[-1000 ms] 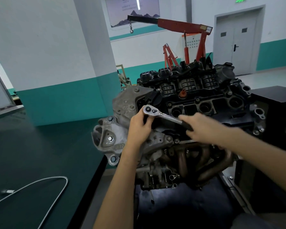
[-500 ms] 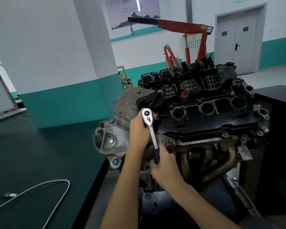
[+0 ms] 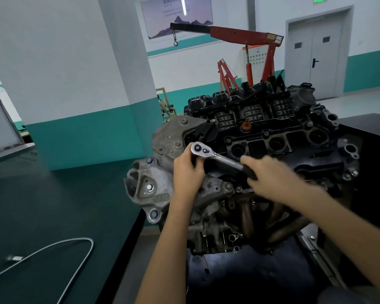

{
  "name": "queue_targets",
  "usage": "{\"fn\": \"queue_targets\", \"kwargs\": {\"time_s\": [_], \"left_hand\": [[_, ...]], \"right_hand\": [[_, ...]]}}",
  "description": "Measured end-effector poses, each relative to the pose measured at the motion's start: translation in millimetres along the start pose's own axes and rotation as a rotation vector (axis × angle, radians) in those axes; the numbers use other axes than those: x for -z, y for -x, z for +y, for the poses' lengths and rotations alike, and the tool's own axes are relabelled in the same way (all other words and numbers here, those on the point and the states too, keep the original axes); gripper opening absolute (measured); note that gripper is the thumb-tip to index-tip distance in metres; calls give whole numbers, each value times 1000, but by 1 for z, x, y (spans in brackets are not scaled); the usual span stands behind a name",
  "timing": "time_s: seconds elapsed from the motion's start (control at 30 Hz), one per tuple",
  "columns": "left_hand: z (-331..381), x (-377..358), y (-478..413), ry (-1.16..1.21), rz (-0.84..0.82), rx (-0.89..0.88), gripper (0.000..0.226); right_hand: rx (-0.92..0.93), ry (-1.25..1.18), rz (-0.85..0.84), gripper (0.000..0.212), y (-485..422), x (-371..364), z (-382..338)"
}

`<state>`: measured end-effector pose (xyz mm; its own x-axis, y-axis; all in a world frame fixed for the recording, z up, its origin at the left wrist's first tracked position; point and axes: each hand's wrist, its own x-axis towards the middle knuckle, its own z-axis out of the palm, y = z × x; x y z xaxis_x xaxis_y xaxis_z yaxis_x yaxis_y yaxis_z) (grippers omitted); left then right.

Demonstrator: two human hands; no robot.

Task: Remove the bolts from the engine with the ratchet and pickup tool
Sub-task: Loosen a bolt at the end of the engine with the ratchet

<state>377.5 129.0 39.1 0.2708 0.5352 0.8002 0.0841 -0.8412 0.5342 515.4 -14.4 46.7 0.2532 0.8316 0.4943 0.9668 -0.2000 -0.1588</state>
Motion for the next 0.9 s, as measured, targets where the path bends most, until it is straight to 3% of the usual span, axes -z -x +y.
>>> {"fn": "queue_targets", "kwargs": {"time_s": [0.1,0.2,0.27,0.4,0.53,0.6,0.67,0.73,0.83,0.9], "left_hand": [[2,0,1,-10,-25,-14,16],[0,0,1,52,-39,29,15],[-2,1,0,75,-59,74,26],[-3,5,-2,91,-137,30,25],[-2,7,-3,85,-198,19,17],[-2,5,-3,55,-171,24,12],[0,2,-2,29,-105,45,11],[2,1,-1,13,-55,55,15],[2,0,0,-13,-74,27,25],[0,-1,-1,6,-101,51,18]], "right_hand": [[-169,-543,2,24,34,-43,-44],[-258,-803,68,26,37,-74,-94],[-281,-877,42,33,36,-77,-107],[-119,-684,-55,29,31,-43,-56],[105,-66,-165,30,-10,15,11],[171,190,-140,37,-32,37,22],[178,228,-79,36,-36,38,21],[92,111,-48,27,-17,17,12],[-124,-452,-56,23,27,-34,-28],[-223,-688,30,23,39,-61,-65]]}}
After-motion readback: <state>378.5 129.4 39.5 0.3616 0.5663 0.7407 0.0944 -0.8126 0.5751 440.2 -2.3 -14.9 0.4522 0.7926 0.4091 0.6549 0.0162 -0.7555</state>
